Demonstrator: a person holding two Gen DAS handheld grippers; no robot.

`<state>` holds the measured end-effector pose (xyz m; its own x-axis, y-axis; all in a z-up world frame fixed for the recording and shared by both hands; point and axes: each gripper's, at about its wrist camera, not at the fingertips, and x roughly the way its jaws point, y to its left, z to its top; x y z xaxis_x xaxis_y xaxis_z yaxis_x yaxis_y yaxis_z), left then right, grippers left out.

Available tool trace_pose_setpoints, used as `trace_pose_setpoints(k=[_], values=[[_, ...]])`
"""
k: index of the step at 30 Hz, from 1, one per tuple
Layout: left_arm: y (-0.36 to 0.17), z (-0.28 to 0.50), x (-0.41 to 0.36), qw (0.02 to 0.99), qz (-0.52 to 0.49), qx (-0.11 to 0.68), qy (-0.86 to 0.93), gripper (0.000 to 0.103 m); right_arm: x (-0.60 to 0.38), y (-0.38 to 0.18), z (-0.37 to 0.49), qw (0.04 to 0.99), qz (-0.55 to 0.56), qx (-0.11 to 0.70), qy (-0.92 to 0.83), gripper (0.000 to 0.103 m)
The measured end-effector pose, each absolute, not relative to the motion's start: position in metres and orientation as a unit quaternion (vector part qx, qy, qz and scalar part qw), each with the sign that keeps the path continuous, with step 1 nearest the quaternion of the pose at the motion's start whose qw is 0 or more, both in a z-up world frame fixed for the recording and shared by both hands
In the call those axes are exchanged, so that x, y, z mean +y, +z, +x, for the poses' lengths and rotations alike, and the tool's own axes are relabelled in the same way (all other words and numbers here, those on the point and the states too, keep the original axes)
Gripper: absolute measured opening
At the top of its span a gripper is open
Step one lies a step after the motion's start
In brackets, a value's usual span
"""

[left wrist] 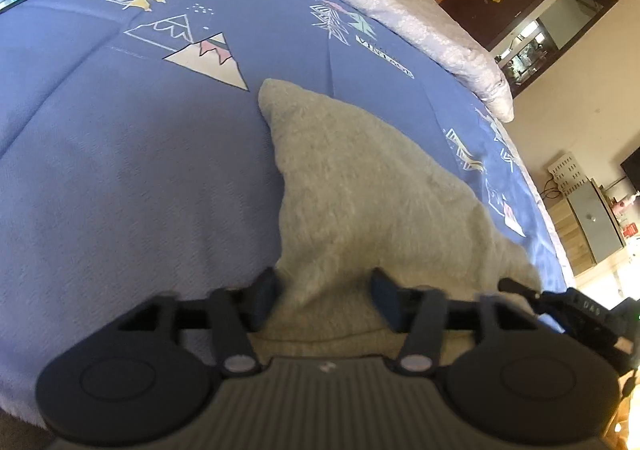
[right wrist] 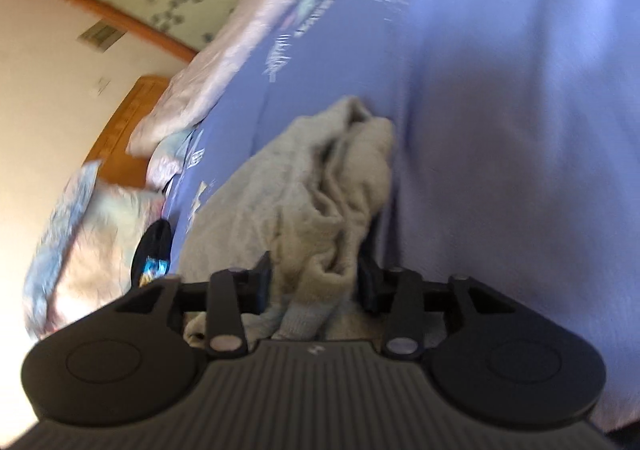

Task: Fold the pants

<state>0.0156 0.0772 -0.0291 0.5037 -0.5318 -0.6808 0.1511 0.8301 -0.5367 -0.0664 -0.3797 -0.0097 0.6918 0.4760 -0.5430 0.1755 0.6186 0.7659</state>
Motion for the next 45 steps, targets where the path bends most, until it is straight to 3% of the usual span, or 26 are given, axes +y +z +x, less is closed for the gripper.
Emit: trace_pose_setpoints(k=[1, 2, 13, 38, 45], values=[[-0.030, 0.017, 0.076, 0.840, -0.209, 0.458, -0.201, 0.090, -0.379, -0.011, -0.070, 0.811, 0.434, 0.382, 0.090, 0.053], [-0.031, 0.017, 0.076, 0.838, -0.213, 0.458, -0.206, 0.096, -0.379, -0.013, -0.072, 0.809, 0.440, 0.380, 0.089, 0.054], [-0.033, 0.012, 0.069, 0.840, -0.204, 0.453, -0.220, 0.103, -0.368, -0.012, -0.073, 0.814, 0.434, 0.375, 0.088, 0.057], [-0.033, 0.012, 0.067, 0.840, -0.201, 0.455, -0.216, 0.103, -0.364, -0.013, -0.073, 0.815, 0.433, 0.374, 0.088, 0.057], [-0.035, 0.019, 0.081, 0.823, -0.246, 0.463, -0.221, 0.103, -0.365, -0.013, -0.073, 0.814, 0.435, 0.374, 0.091, 0.057]])
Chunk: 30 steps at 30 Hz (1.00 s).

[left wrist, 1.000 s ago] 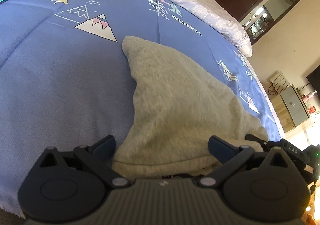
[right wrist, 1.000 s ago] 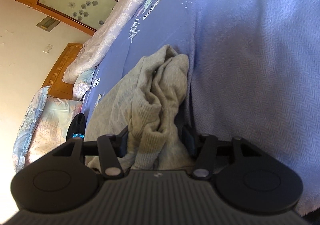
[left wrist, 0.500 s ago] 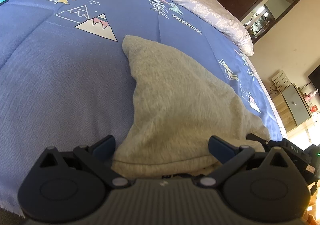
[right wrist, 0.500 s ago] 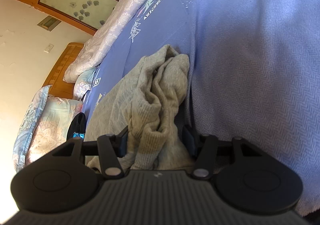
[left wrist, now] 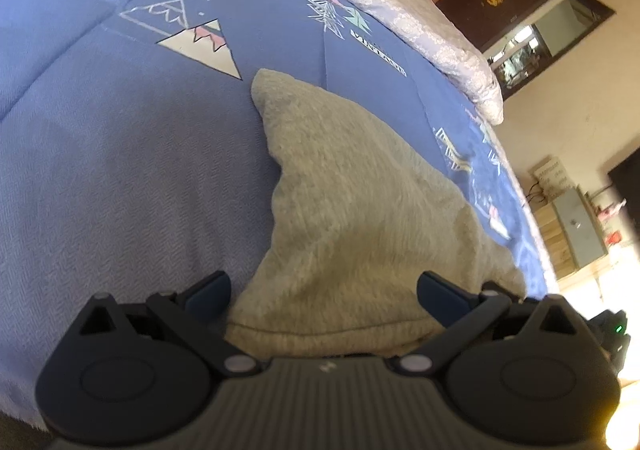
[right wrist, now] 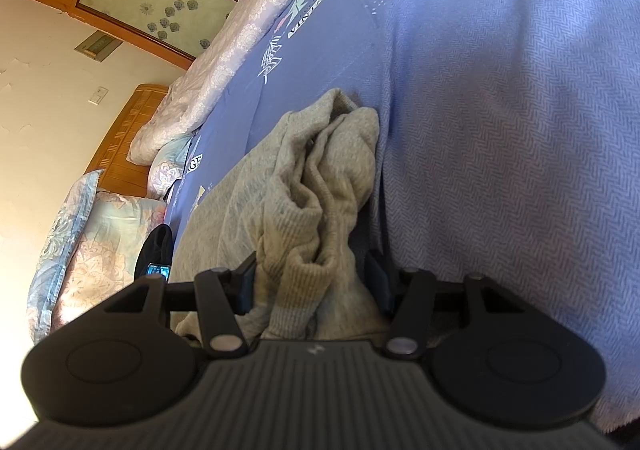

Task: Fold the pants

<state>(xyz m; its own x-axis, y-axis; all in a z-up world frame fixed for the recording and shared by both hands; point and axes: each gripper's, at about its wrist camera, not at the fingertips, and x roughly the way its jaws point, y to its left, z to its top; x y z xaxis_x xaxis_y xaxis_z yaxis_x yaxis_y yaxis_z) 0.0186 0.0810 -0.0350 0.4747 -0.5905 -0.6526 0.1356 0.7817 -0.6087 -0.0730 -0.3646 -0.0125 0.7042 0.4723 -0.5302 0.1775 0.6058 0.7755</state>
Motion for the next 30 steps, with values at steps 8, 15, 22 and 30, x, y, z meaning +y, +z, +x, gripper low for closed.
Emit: trace_pose_setpoints(k=[8, 15, 22, 30], values=[[-0.026, 0.029, 0.106, 0.826, -0.269, 0.452, -0.204, 0.103, -0.374, -0.002, -0.086, 0.841, 0.415, 0.338, 0.084, 0.065], [-0.016, 0.058, 0.103, 0.832, -0.263, 0.442, -0.207, 0.103, -0.379, 0.001, -0.075, 0.854, 0.397, 0.327, 0.081, 0.074], [-0.040, 0.075, 0.075, 0.811, -0.247, 0.482, -0.222, 0.103, -0.369, -0.012, -0.048, 0.846, 0.379, 0.362, 0.098, 0.081], [-0.016, 0.044, 0.017, 0.837, -0.145, 0.455, -0.267, 0.048, -0.312, 0.002, -0.028, 0.864, 0.267, 0.403, 0.144, 0.043]])
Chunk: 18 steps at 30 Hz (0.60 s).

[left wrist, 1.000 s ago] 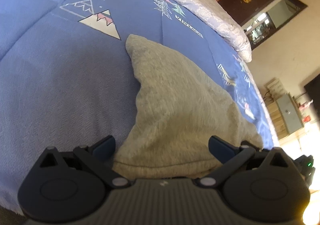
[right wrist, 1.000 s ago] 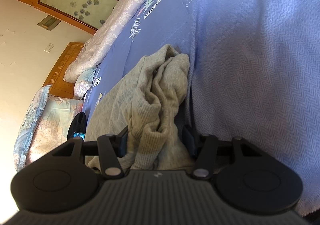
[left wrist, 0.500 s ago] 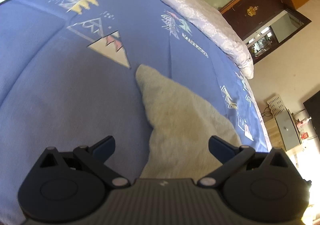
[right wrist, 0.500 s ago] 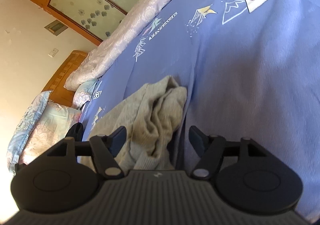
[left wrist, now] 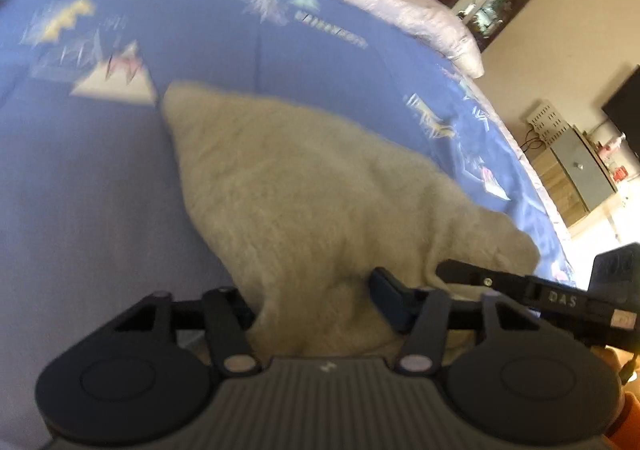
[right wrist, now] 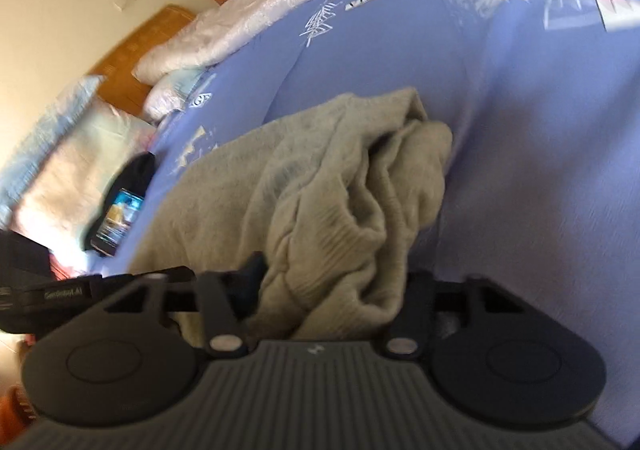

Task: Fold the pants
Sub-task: 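Lift the folded pants with both grippers, carry toward the headboard, release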

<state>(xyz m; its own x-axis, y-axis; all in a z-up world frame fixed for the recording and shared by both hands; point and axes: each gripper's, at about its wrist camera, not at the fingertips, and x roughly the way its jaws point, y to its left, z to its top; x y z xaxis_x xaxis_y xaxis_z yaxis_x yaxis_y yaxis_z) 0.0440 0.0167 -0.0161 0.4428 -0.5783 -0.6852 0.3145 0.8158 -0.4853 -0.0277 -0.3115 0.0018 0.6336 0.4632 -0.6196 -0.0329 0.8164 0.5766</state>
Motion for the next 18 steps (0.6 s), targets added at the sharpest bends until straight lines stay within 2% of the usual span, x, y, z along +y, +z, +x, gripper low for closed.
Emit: trace_pose_setpoints(k=[1, 2, 3, 5, 13, 18], values=[[-0.007, 0.046, 0.018, 0.835, -0.162, 0.447, -0.276, 0.040, -0.313, 0.006, -0.026, 0.865, 0.271, 0.397, 0.145, 0.041], [0.002, 0.050, 0.020, 0.835, -0.176, 0.438, -0.284, 0.038, -0.315, 0.011, -0.025, 0.866, 0.279, 0.388, 0.148, 0.038], [0.013, 0.055, 0.022, 0.837, -0.186, 0.425, -0.290, 0.038, -0.317, 0.018, -0.023, 0.868, 0.286, 0.376, 0.152, 0.034], [0.039, 0.067, 0.019, 0.849, -0.184, 0.395, -0.298, 0.038, -0.318, 0.033, -0.017, 0.875, 0.291, 0.347, 0.172, 0.034], [0.123, 0.162, -0.020, 0.907, -0.124, 0.265, -0.304, 0.039, -0.307, 0.117, 0.072, 0.945, 0.179, 0.194, 0.193, 0.034], [0.120, 0.247, -0.044, 0.930, -0.108, 0.223, -0.271, 0.040, -0.303, 0.123, 0.177, 0.965, 0.136, 0.144, 0.174, 0.034]])
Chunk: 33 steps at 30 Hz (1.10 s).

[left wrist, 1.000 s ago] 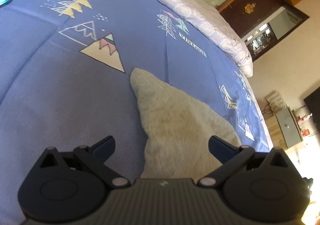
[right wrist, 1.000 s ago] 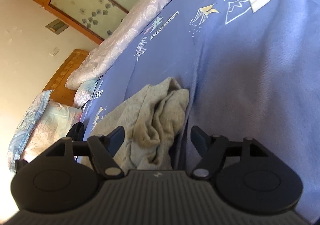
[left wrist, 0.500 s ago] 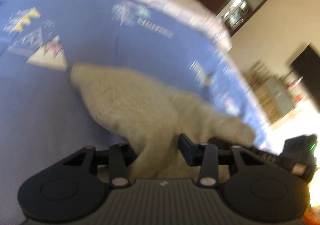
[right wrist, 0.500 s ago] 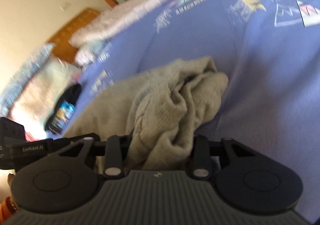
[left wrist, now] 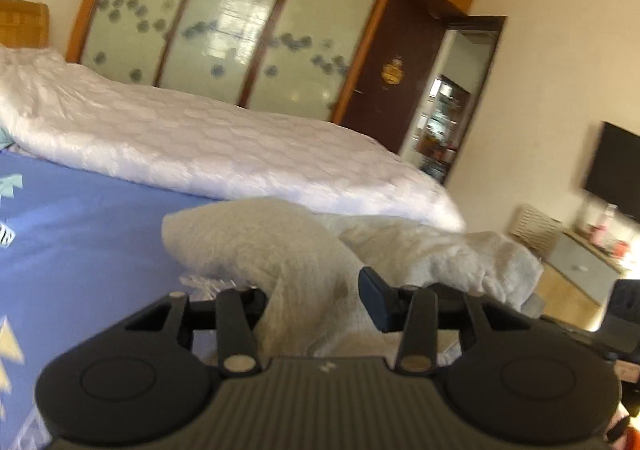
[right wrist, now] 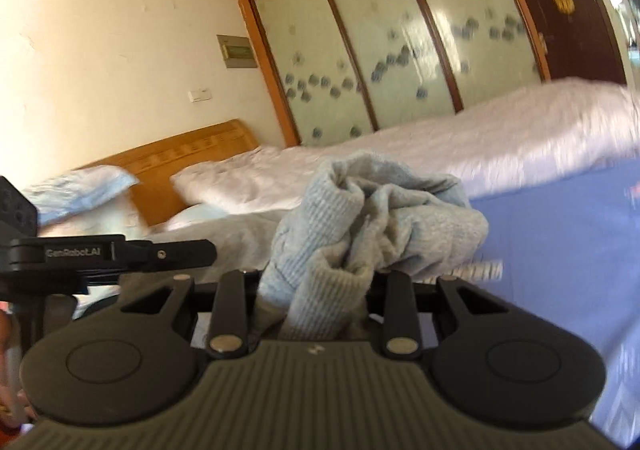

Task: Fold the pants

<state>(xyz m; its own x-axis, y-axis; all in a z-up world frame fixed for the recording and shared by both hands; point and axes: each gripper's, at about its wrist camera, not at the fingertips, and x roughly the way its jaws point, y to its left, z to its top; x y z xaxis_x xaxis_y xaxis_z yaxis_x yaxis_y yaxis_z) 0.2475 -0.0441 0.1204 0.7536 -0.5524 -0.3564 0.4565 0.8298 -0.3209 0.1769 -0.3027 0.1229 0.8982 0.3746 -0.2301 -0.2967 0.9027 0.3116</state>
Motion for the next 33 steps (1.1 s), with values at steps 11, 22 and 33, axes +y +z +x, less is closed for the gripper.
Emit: trace_pose_setpoints(k=[11, 22, 33], values=[[-0.051, 0.374, -0.076, 0.917, -0.113, 0.350, -0.157, 0.065, -0.325, -0.039, 0.341, 0.926, 0.183, 0.328, 0.046, 0.055], [-0.007, 0.255, -0.039, 0.910, -0.102, 0.384, -0.121, 0.092, -0.328, 0.007, 0.221, 0.919, 0.247, 0.307, 0.026, 0.066], [0.026, 0.091, -0.027, 0.899, -0.059, 0.412, -0.136, 0.103, -0.269, 0.037, 0.067, 0.920, 0.227, 0.318, 0.030, 0.090]])
